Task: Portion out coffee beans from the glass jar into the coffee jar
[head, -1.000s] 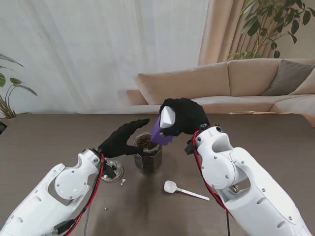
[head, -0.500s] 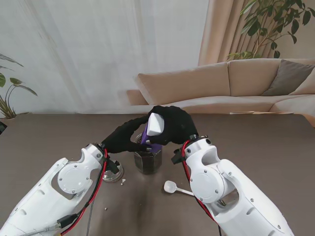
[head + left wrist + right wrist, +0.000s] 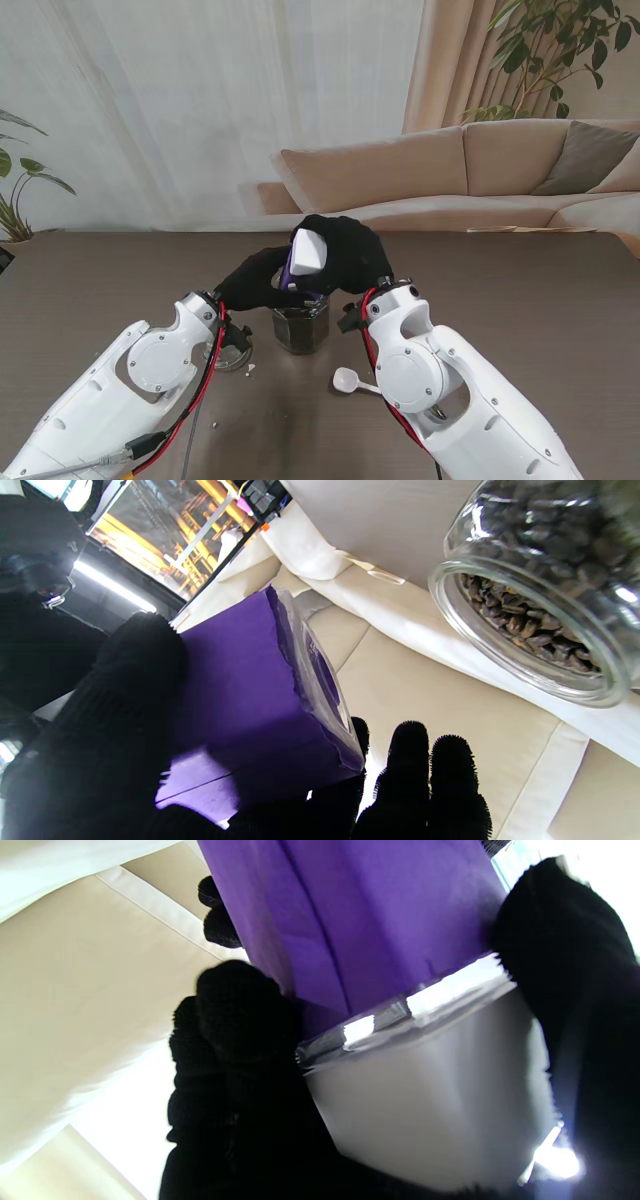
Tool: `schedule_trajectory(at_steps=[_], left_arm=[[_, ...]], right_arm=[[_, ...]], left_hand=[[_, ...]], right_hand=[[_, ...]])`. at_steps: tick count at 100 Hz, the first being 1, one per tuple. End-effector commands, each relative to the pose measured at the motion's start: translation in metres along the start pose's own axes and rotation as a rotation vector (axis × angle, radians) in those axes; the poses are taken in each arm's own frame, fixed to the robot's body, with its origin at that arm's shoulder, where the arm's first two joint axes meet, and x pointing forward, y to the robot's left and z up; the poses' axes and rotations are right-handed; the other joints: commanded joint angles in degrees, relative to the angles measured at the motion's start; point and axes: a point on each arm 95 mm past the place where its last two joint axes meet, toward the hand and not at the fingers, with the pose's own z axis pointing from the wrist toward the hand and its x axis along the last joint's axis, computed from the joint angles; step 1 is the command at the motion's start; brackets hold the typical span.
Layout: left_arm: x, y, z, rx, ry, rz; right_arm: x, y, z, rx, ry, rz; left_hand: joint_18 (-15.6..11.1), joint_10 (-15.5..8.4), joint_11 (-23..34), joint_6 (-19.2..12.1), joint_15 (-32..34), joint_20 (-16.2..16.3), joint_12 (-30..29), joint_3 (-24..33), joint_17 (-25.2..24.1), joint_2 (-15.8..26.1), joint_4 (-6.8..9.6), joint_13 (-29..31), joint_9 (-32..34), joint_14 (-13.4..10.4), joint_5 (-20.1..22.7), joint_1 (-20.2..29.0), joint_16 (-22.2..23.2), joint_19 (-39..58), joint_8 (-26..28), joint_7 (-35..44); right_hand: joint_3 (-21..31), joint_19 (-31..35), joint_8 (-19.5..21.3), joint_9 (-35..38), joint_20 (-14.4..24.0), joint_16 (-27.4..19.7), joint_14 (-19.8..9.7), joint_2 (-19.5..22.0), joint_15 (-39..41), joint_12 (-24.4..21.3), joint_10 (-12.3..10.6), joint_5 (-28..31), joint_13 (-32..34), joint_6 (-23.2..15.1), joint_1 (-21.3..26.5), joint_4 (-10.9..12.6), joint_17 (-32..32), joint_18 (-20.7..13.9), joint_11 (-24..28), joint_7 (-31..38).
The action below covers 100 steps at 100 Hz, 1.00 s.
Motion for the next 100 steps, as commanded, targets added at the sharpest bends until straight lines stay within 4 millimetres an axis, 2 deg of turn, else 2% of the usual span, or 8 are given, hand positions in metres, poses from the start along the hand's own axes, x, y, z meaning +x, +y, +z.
schedule_trajectory(at_steps=[1,12,24,50,65,69,77,100], left_arm=[[0.007,0.006,0.009,0.02,0.032,-0.026],[0.008,0.008,0.012,0.07,0.049,-0.047],[0.01,0.01,0.014,0.103,0.062,-0.074],[0.015,0.014,0.018,0.113,0.086,-0.152],[0.018,0.017,0.022,0.144,0.086,-0.199],[0.018,0.018,0.023,0.157,0.085,-0.215],[0.019,0.019,0.026,0.192,0.087,-0.248],[0.02,0.02,0.027,0.224,0.092,-0.265]], right_arm=[[0.009,-0.007,0.001,0.013,0.014,0.034],[0.009,-0.008,0.002,0.002,0.004,0.053],[0.008,-0.009,0.003,-0.01,-0.012,0.074],[0.006,-0.014,0.005,-0.02,-0.04,0.111],[0.004,-0.017,0.006,-0.018,-0.05,0.122],[0.003,-0.018,0.006,-0.017,-0.052,0.123],[0.002,-0.019,0.006,-0.018,-0.059,0.129],[-0.006,-0.019,0.008,-0.024,-0.084,0.114]], left_hand=[[0.2,0.1,1.2,-0.7,3.1,4.5,3.2,5.5,0.7,2.1,-1.73,2.4,2.2,1.1,3.7,1.6,3.5,5.0,3.8,2.1],[-0.4,0.5,4.7,-0.1,12.9,11.0,10.6,9.0,-2.0,1.0,-1.98,4.7,6.2,1.8,7.2,3.1,11.5,23.7,12.0,7.7],[-0.9,0.5,7.1,-0.2,20.0,7.6,17.0,10.1,-3.6,0.8,-2.13,5.7,8.9,2.0,8.3,4.2,15.3,36.3,19.6,14.3],[-0.4,0.0,2.6,-0.2,10.9,-0.1,8.6,7.5,-4.3,0.8,-1.92,5.0,8.0,1.5,8.2,4.0,7.2,30.7,9.1,4.3],[3.6,1.8,11.8,-2.9,29.5,9.9,27.0,-0.7,-2.7,6.4,-1.27,10.3,16.7,5.5,11.3,22.1,22.6,45.0,27.3,25.3],[4.5,2.5,12.7,-3.3,36.2,13.6,45.1,3.3,-1.8,7.8,-1.53,12.1,20.6,6.9,12.1,24.1,26.9,50.4,30.5,33.6],[6.4,4.2,16.8,-1.9,46.8,18.5,56.8,13.9,0.8,5.3,-3.08,16.2,26.7,9.3,12.8,23.6,32.8,58.6,31.1,41.9],[15.6,5.0,34.9,-1.3,66.6,28.0,58.9,35.7,17.6,-4.2,-4.76,35.2,41.1,11.9,19.9,21.1,36.2,69.7,30.1,45.3]], right_hand=[[14.1,-0.6,2.9,8.9,1.5,1.0,-8.3,6.6,-1.3,4.2,-7.1,8.2,0.8,-8.0,14.2,5.3,15.3,0.4,7.2,30.4],[14.1,-0.6,2.8,8.9,1.5,1.0,-8.3,6.6,-1.3,4.2,-7.0,8.1,0.8,-8.0,14.2,5.3,15.3,0.4,7.2,30.5],[14.1,-0.7,2.7,8.8,1.5,1.1,-8.2,6.7,-1.3,4.2,-7.0,8.1,0.8,-7.9,14.3,5.3,15.3,0.4,7.2,30.6],[14.1,-0.7,2.5,8.8,1.7,1.2,-8.1,6.7,-1.2,4.3,-6.8,8.0,0.8,-7.6,14.5,5.4,15.2,0.5,7.3,30.8],[14.1,-0.7,2.4,8.7,1.7,1.2,-8.1,6.9,-1.3,4.4,-6.7,7.9,0.7,-7.5,14.4,5.4,15.1,0.6,7.3,30.8],[14.1,-0.8,2.5,8.7,1.7,1.2,-8.0,7.0,-1.4,4.4,-6.8,7.8,0.7,-7.4,14.4,5.4,14.9,0.6,7.3,30.9],[14.0,-1.0,2.5,8.5,1.8,1.1,-8.0,7.1,-1.5,4.4,-6.8,7.8,0.7,-7.5,14.4,5.5,14.5,0.7,7.3,30.9],[12.6,-2.9,2.0,6.5,2.4,-0.7,-6.7,9.1,-6.5,2.8,-6.9,7.0,0.3,-6.7,14.4,6.1,11.7,1.3,6.5,29.8]])
